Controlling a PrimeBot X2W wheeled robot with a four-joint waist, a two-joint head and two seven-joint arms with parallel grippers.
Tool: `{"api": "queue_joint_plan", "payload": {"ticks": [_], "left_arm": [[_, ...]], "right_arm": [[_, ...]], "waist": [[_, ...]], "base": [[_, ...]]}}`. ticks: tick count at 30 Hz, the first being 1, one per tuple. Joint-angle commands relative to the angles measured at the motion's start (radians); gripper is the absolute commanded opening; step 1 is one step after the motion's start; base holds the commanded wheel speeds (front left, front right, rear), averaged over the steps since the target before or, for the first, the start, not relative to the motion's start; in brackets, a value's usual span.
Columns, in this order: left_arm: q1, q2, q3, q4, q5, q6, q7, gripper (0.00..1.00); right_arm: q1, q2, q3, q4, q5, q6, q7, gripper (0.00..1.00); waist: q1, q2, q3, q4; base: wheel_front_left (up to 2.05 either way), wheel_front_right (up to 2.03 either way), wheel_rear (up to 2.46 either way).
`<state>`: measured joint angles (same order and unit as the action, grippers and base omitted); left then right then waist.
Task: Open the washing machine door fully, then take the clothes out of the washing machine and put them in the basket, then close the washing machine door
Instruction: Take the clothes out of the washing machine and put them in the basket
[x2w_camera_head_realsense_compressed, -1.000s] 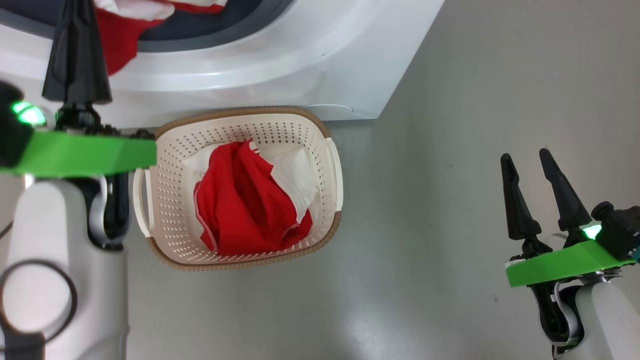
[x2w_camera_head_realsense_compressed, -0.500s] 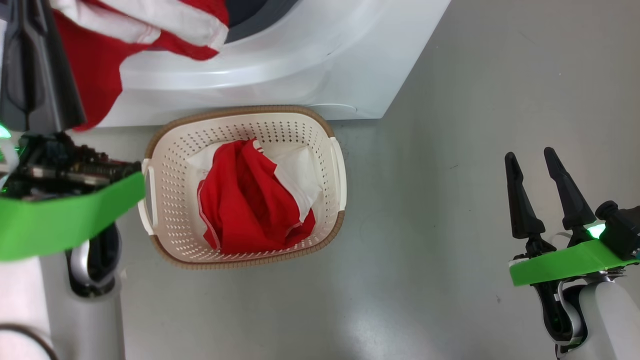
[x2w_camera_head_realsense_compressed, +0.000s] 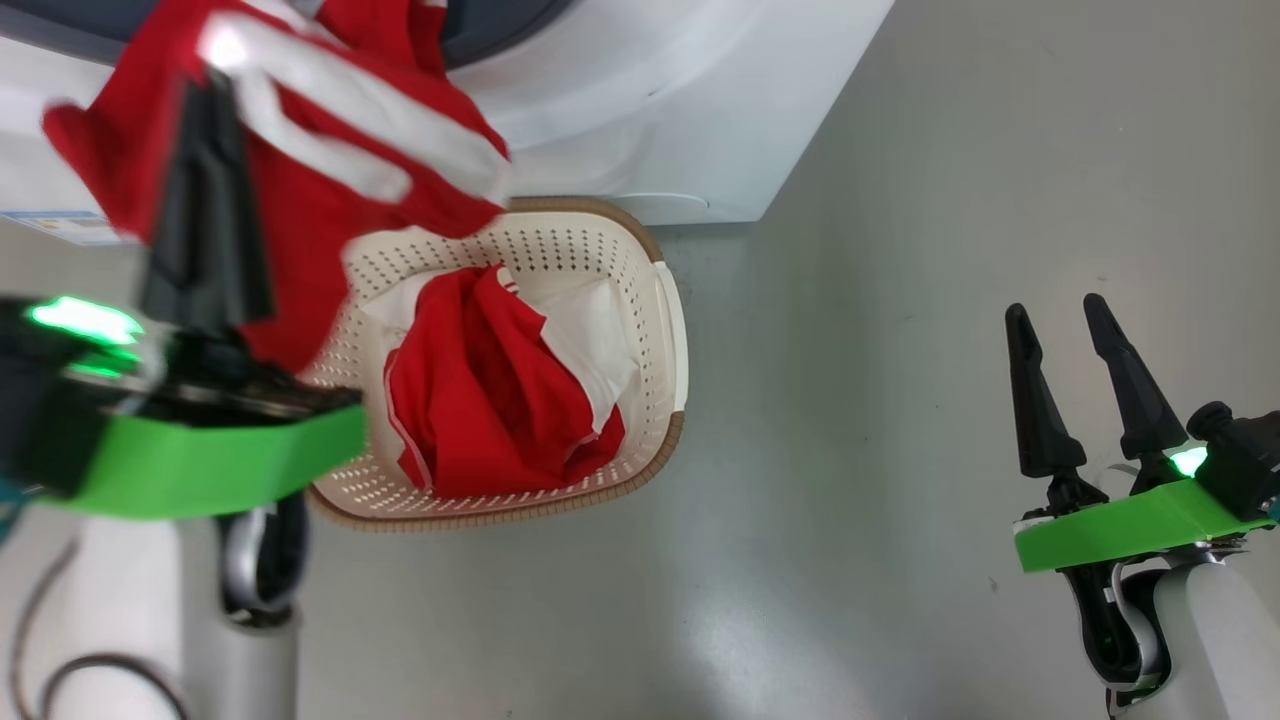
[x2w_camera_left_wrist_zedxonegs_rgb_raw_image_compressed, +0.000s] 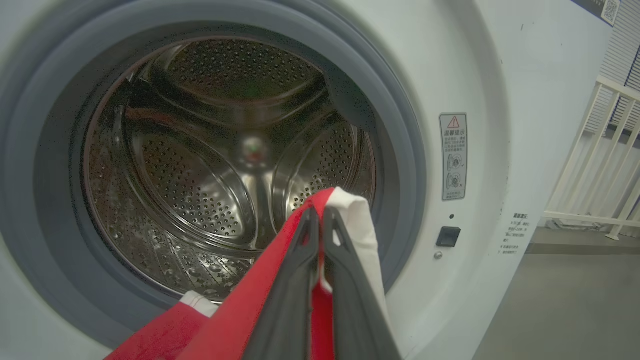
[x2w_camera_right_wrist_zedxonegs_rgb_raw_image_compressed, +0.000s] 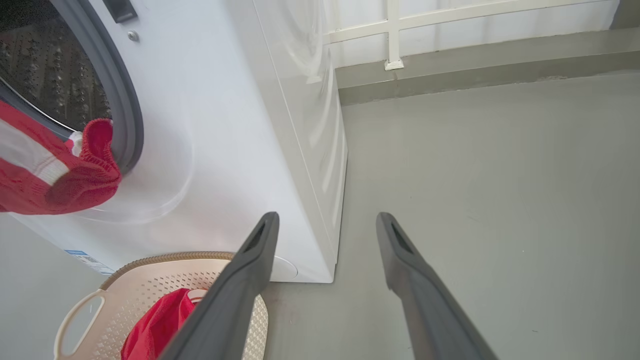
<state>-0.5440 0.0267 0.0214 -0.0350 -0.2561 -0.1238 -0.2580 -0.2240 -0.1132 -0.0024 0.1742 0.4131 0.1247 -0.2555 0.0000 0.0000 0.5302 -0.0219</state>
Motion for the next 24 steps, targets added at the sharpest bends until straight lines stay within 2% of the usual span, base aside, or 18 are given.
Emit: {"api": "queue_joint_plan", "payload": {"ticks": [1,8,9,10,16,24], "left_arm": [[0.036,0.024,0.007,0.035,-0.011,-0.006,-0.004,0.0],[0.03,0.024,-0.035,0.275,-0.011,-0.006,-0.004,0.0],[0.03,0.024,-0.035,0.275,-0.011,-0.006,-0.004,0.0],[0.01,0.024,-0.041,0.346,0.002,-0.006,-0.004,0.0],[-0.055,0.024,-0.054,0.5,0.024,-0.007,-0.004,0.0],[-0.151,0.052,-0.079,0.73,0.041,-0.007,-0.004,0.0]], "right_arm": [[0.013,-0.001,0.024,-0.025,-0.009,0.006,-0.006,1.0],[-0.008,0.007,0.035,-0.03,-0.007,0.006,-0.006,1.0],[-0.008,0.007,0.035,-0.03,-0.007,0.006,-0.006,1.0],[-0.016,0.009,0.037,-0.032,-0.006,0.006,-0.006,1.0],[-0.036,0.011,0.04,-0.035,-0.005,0.006,-0.006,1.0],[-0.067,0.021,0.053,-0.045,-0.003,0.006,-0.006,1.0]], "waist": [[0.0,0.0,0.012,-0.007],[0.0,0.0,0.06,-0.021],[0.0,0.0,0.06,-0.021],[0.0,0.0,0.08,-0.025],[0.0,0.0,0.132,-0.037],[0.0,0.0,0.204,-0.06]], "base": [[0.0,0.0,0.0],[0.0,0.0,0.0],[0.0,0.0,0.0],[0.0,0.0,0.0],[0.0,0.0,0.0],[0.0,0.0,0.0]]}}
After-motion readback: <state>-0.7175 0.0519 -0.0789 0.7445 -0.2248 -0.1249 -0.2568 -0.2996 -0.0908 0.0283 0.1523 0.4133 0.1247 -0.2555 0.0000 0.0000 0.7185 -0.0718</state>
